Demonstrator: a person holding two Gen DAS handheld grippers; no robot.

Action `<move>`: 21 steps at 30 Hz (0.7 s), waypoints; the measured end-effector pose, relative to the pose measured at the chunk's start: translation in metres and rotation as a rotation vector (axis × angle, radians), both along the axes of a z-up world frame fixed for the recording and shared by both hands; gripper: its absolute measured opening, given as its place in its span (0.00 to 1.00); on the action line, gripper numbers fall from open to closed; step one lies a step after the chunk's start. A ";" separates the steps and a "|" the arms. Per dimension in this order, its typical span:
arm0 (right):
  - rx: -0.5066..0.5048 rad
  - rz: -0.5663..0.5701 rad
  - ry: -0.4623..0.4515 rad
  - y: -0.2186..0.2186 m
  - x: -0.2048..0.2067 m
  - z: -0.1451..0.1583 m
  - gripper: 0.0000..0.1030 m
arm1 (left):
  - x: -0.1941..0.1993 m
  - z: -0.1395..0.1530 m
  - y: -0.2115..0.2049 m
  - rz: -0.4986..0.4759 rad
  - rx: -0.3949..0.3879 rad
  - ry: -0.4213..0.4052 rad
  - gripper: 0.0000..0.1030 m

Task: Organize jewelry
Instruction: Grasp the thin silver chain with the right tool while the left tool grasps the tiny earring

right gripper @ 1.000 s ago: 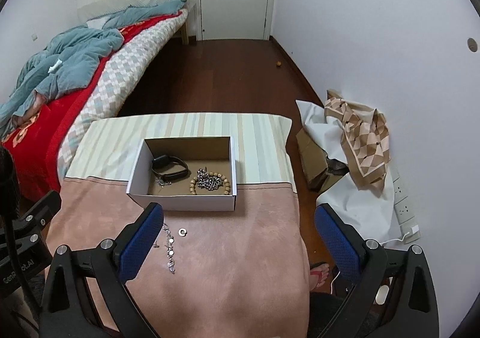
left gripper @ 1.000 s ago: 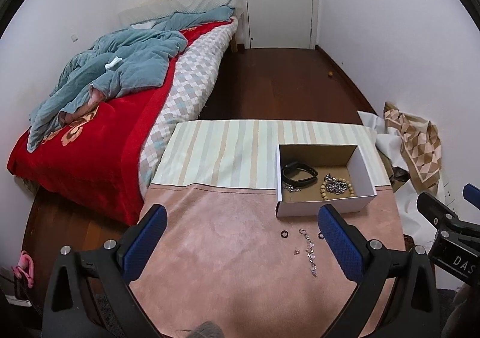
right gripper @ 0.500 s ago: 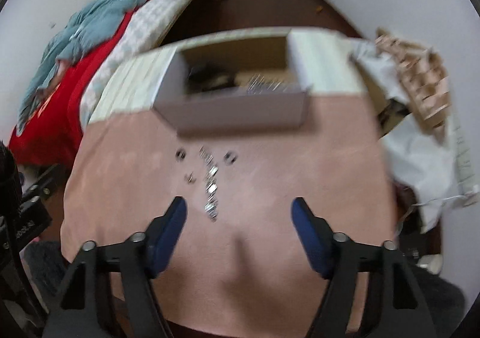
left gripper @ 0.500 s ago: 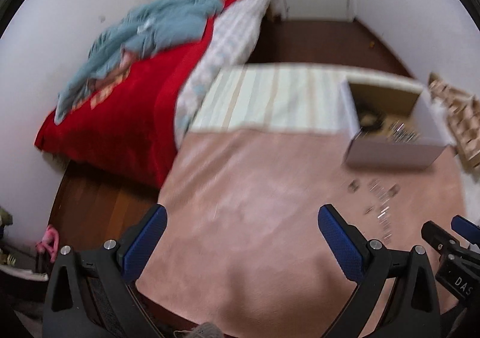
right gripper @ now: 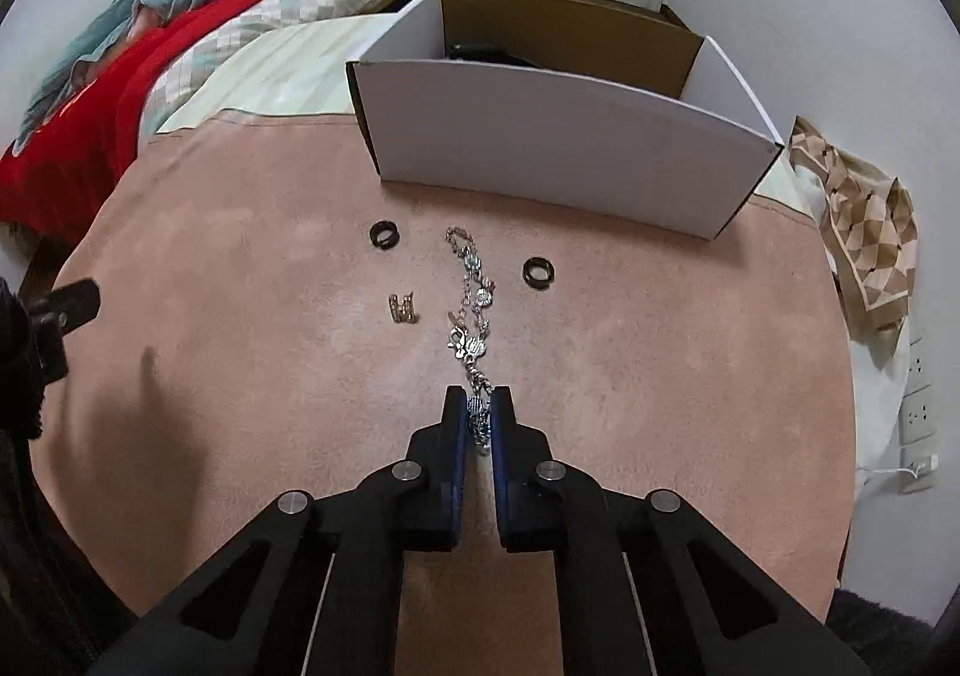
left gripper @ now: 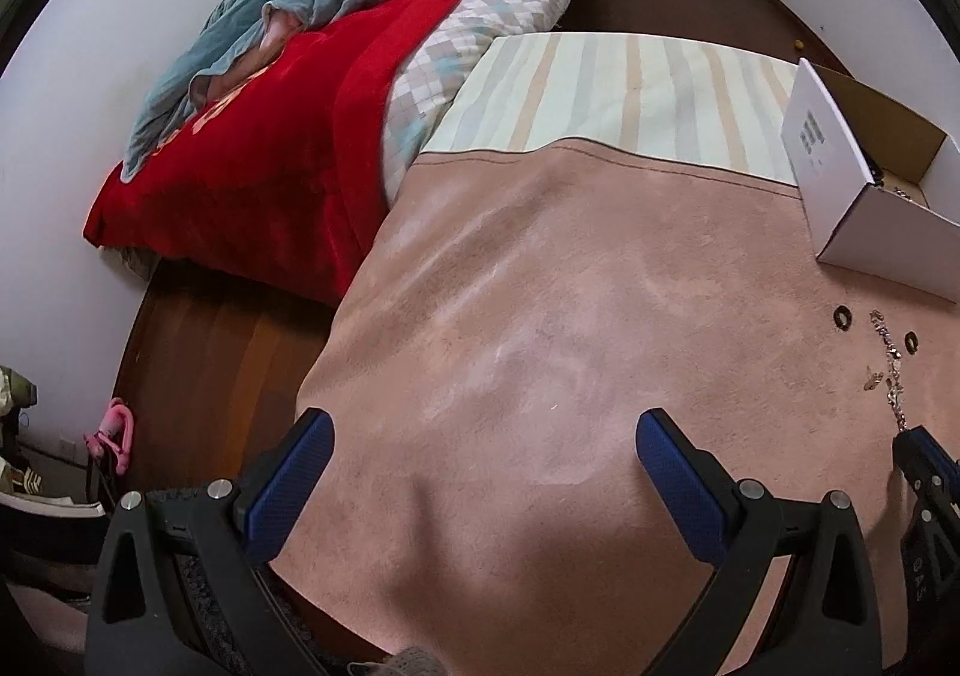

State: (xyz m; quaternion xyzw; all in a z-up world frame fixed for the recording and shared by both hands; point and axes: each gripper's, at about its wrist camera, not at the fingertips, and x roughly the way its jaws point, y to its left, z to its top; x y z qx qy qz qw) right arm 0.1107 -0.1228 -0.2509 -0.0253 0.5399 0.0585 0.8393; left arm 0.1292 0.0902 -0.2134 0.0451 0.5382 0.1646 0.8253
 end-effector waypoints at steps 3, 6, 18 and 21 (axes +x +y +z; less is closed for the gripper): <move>0.048 -0.060 -0.017 -0.019 -0.002 0.013 0.03 | 0.002 0.003 -0.011 -0.033 -0.022 -0.007 1.00; 0.100 -0.129 -0.032 -0.045 -0.005 0.028 0.03 | 0.005 0.006 -0.031 -0.078 -0.055 -0.008 1.00; 0.101 -0.279 -0.029 -0.117 -0.012 0.037 0.03 | 0.025 -0.017 -0.124 -0.256 -0.220 0.069 0.97; 0.101 -0.302 -0.017 -0.126 -0.015 0.030 0.03 | 0.028 -0.019 -0.141 -0.282 -0.232 0.070 0.79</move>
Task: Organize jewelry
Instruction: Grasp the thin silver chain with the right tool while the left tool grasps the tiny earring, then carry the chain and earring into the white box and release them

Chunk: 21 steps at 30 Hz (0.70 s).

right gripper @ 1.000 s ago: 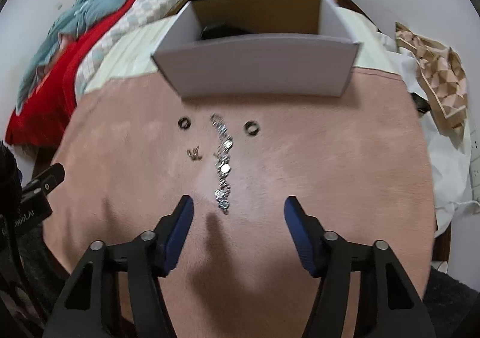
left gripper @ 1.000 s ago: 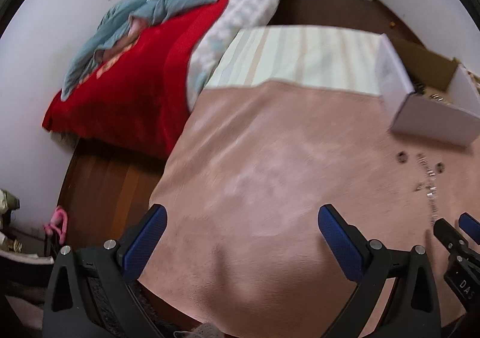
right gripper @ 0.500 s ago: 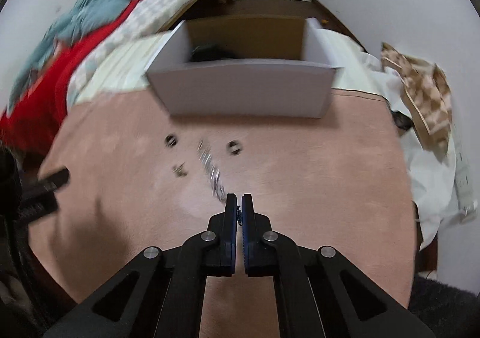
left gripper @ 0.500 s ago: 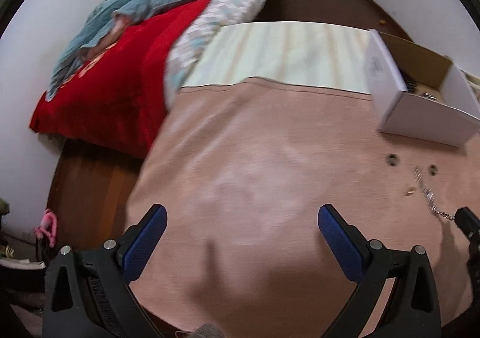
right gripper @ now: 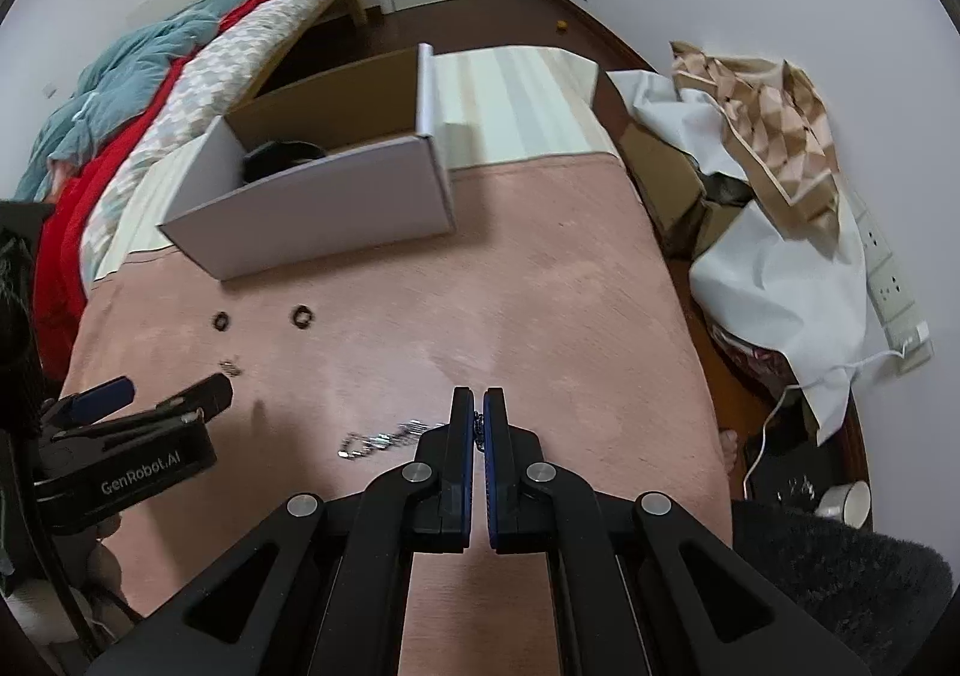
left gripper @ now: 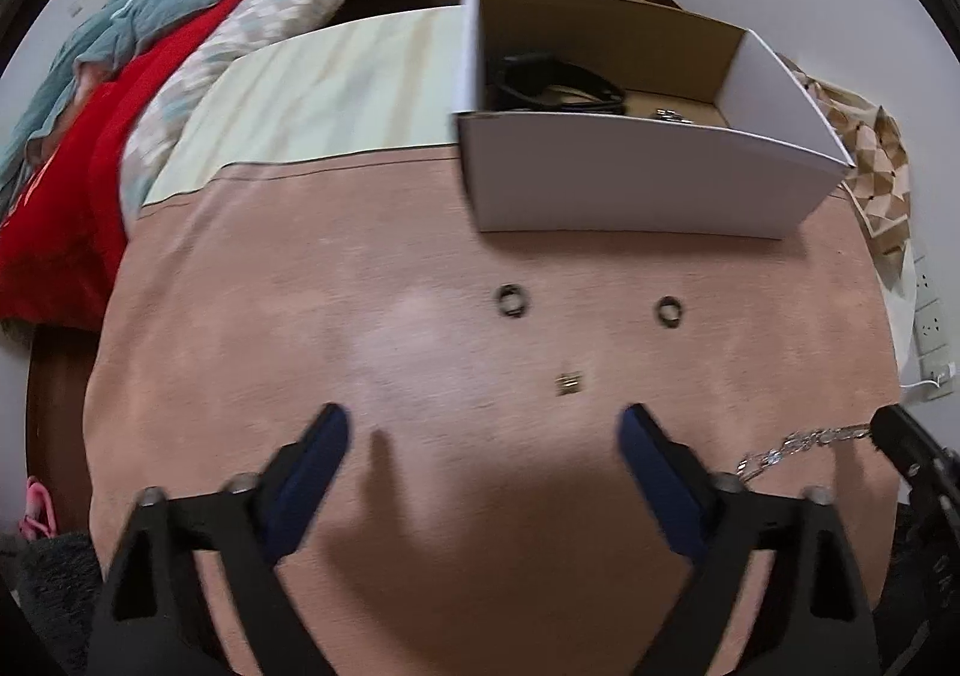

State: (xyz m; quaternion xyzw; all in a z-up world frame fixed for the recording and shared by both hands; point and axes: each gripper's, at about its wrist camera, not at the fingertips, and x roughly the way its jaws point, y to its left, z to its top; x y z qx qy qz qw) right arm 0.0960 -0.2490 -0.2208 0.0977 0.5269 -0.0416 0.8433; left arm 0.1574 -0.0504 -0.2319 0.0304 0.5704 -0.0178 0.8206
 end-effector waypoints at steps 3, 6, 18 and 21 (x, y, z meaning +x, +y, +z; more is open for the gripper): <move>0.003 -0.015 0.013 -0.007 0.000 -0.006 0.03 | 0.003 -0.003 -0.011 -0.020 -0.006 0.005 0.59; 0.007 -0.025 0.019 -0.011 0.002 -0.009 0.03 | 0.005 -0.006 -0.020 -0.041 -0.007 0.012 0.38; 0.006 -0.027 0.014 -0.013 0.006 -0.008 0.03 | 0.006 -0.005 -0.023 -0.071 -0.022 -0.014 0.06; 0.006 -0.022 0.002 -0.011 0.005 -0.003 0.03 | 0.005 -0.002 -0.023 -0.079 -0.027 -0.022 0.06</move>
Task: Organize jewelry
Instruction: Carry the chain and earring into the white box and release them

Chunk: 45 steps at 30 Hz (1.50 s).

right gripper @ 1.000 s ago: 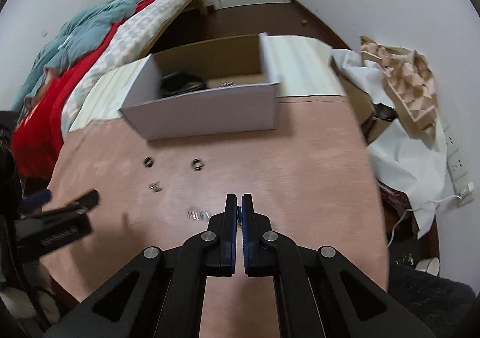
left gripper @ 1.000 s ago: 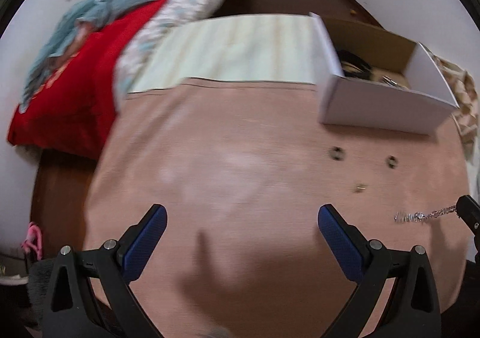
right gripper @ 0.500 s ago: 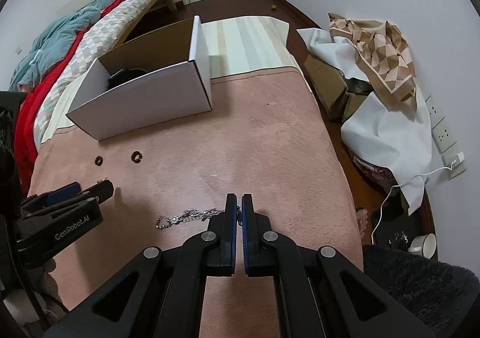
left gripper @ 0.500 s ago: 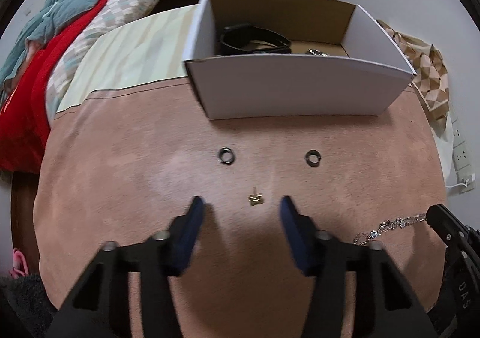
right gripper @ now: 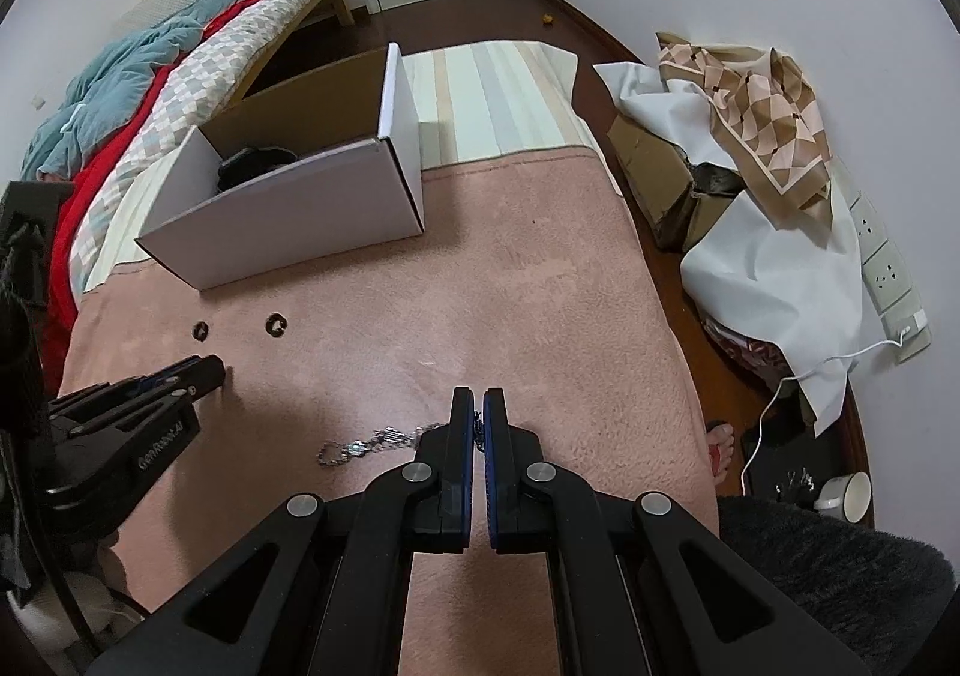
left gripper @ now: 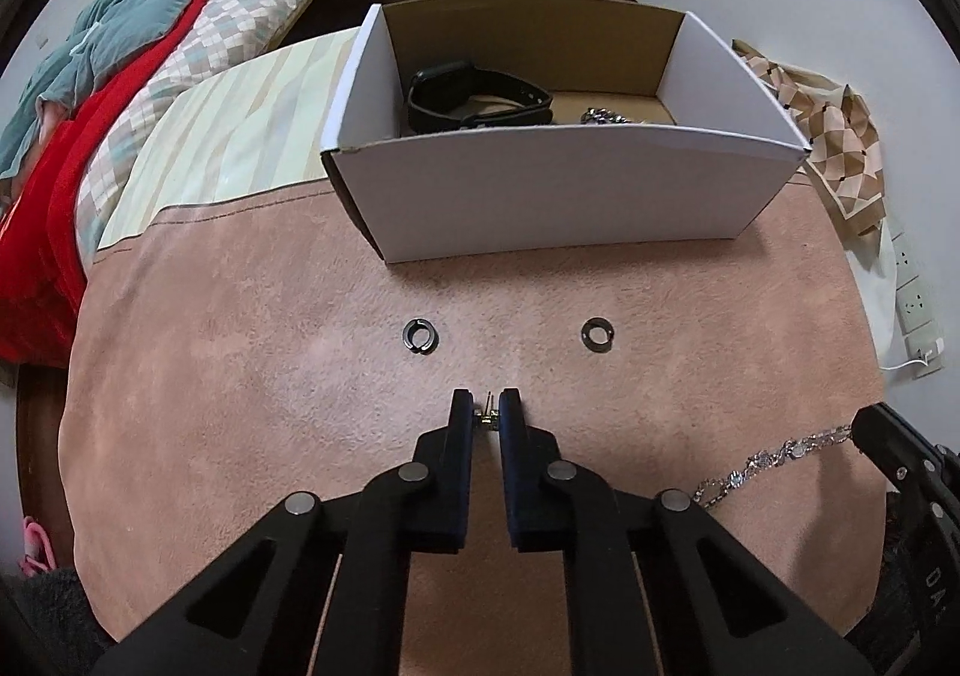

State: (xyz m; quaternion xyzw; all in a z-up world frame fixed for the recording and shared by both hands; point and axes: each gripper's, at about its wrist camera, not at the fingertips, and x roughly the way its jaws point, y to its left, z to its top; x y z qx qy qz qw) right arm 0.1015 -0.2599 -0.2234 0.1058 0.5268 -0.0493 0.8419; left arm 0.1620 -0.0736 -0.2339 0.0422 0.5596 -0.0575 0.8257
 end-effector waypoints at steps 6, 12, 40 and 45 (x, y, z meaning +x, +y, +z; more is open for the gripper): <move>0.026 0.021 -0.052 0.005 -0.002 0.030 0.03 | -0.008 0.026 0.002 -0.018 -0.029 -0.028 0.06; 0.055 0.066 -0.140 0.009 0.008 0.079 0.03 | -0.001 0.071 0.015 -0.031 -0.097 -0.067 0.06; 0.003 0.222 -0.040 0.027 0.232 0.072 0.03 | 0.137 0.066 0.022 -0.042 -0.218 0.128 0.08; 0.015 0.228 0.040 0.026 0.243 0.057 0.04 | 0.142 0.063 0.026 -0.011 -0.189 0.147 0.11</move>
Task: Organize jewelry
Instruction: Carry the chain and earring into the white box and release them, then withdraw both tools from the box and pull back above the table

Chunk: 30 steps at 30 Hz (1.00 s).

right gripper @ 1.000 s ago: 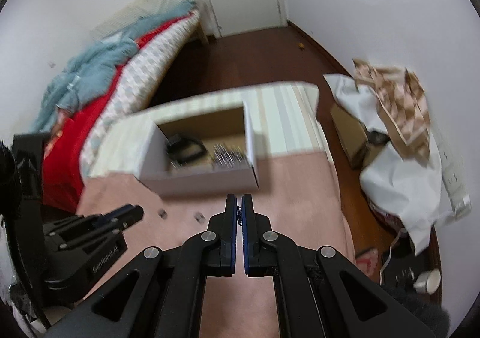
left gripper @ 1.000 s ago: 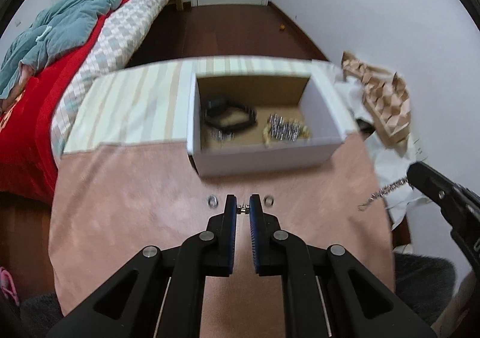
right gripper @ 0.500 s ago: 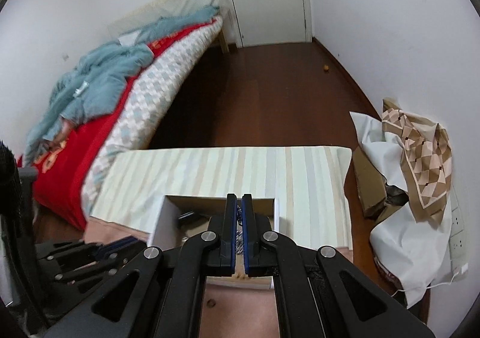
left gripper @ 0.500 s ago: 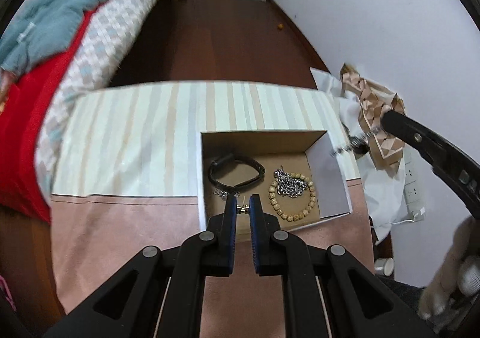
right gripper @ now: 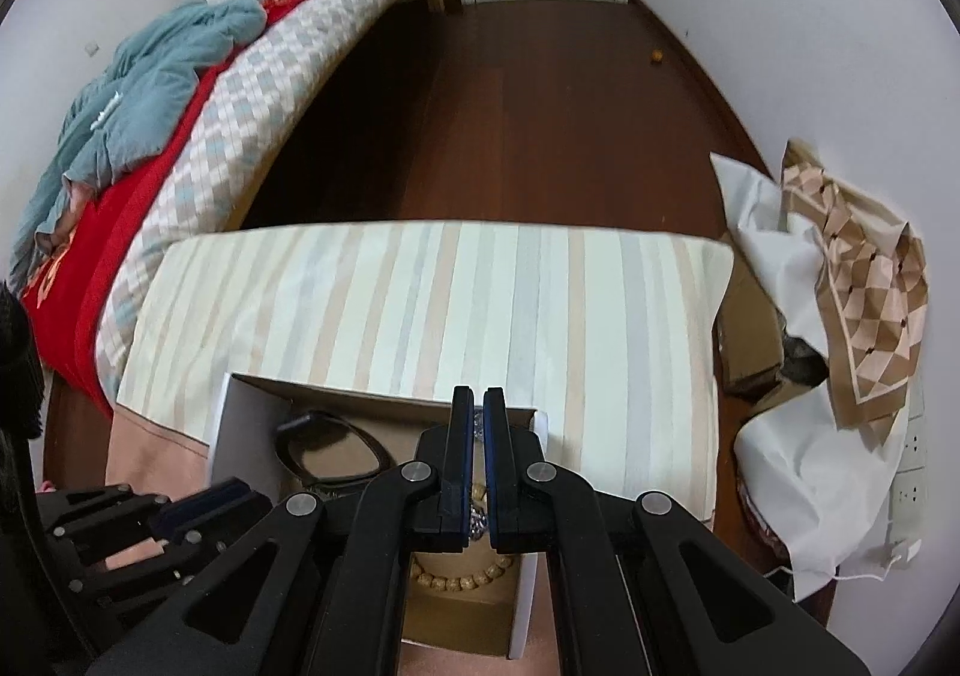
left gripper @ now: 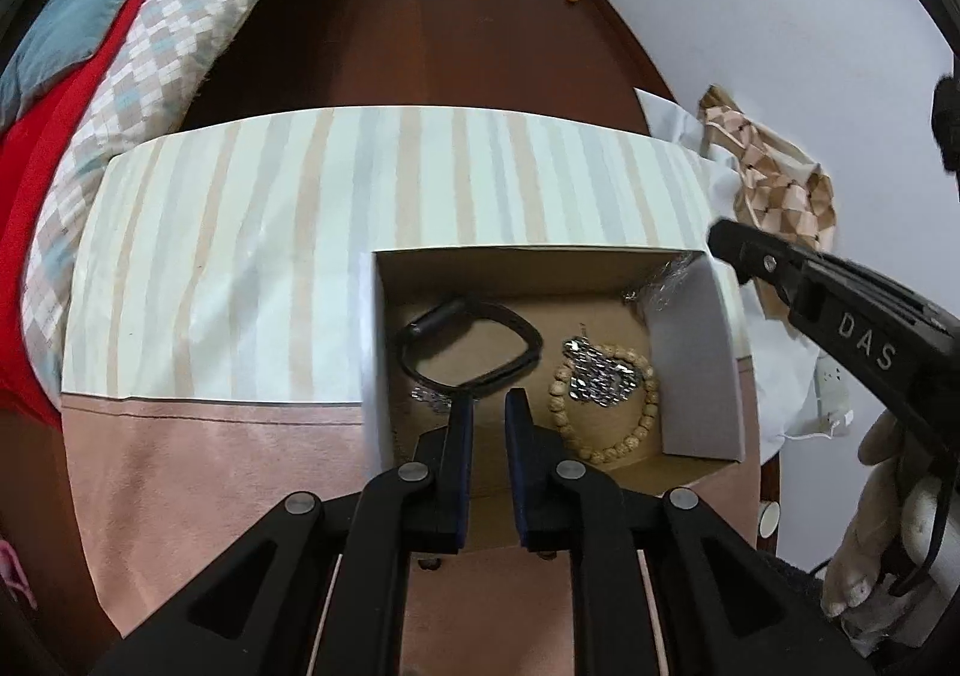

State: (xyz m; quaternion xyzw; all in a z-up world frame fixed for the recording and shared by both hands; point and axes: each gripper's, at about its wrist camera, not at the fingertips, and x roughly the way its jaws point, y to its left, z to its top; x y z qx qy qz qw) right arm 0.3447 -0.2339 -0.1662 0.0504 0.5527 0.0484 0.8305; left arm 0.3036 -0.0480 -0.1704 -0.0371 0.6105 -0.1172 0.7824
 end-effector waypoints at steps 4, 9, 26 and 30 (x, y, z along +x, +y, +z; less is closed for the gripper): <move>0.001 -0.018 0.000 -0.004 -0.004 0.003 0.19 | -0.003 0.007 0.007 0.034 0.050 -0.036 0.50; -0.035 -0.035 -0.023 -0.005 -0.018 0.015 0.47 | -0.016 0.025 0.022 0.077 0.110 -0.123 0.59; -0.189 -0.085 -0.040 0.011 -0.109 0.010 0.98 | -0.069 0.032 0.041 0.150 0.262 -0.229 0.99; -0.188 -0.096 -0.072 0.014 -0.125 0.025 0.98 | -0.085 0.044 0.041 0.160 0.271 -0.264 0.99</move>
